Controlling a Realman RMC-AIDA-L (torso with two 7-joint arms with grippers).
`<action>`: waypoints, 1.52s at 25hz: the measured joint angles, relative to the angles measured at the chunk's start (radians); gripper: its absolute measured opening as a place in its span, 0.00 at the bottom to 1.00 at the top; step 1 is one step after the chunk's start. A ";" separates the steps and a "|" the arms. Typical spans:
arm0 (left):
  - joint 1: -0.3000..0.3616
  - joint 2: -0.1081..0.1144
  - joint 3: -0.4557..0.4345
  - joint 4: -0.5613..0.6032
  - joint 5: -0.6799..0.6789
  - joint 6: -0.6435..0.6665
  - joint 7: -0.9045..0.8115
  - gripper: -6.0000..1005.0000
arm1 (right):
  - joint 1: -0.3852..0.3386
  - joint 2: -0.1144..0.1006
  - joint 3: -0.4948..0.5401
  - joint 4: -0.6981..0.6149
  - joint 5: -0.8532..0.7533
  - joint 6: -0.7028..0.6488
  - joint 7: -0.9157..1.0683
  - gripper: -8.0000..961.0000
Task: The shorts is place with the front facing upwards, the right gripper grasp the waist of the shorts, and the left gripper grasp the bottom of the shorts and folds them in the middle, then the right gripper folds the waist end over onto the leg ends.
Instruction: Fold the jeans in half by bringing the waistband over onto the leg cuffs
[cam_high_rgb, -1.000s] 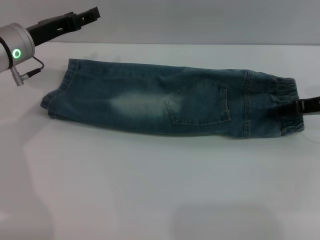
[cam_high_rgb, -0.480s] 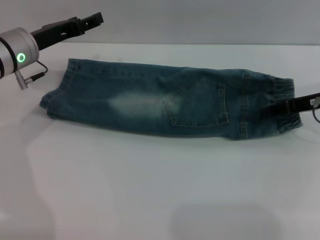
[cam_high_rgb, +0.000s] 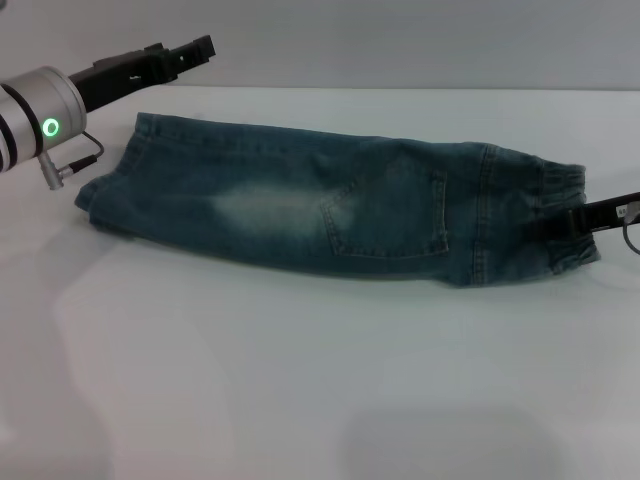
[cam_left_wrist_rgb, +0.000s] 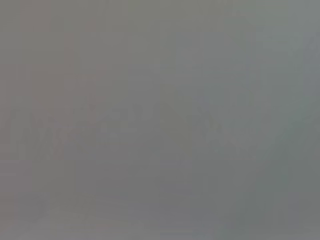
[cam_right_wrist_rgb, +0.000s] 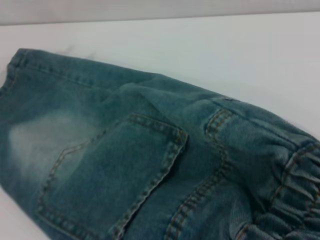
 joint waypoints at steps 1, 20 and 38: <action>-0.001 0.000 0.002 -0.008 -0.003 0.003 0.013 0.81 | 0.002 -0.003 0.004 -0.020 0.000 -0.035 0.004 0.16; 0.038 -0.006 0.431 -0.021 -0.291 0.016 0.209 0.80 | 0.112 -0.045 0.050 -0.266 0.016 -0.496 0.094 0.07; 0.145 -0.009 0.800 0.096 -0.377 -0.106 0.237 0.77 | 0.180 -0.110 0.086 -0.337 0.074 -0.651 0.171 0.07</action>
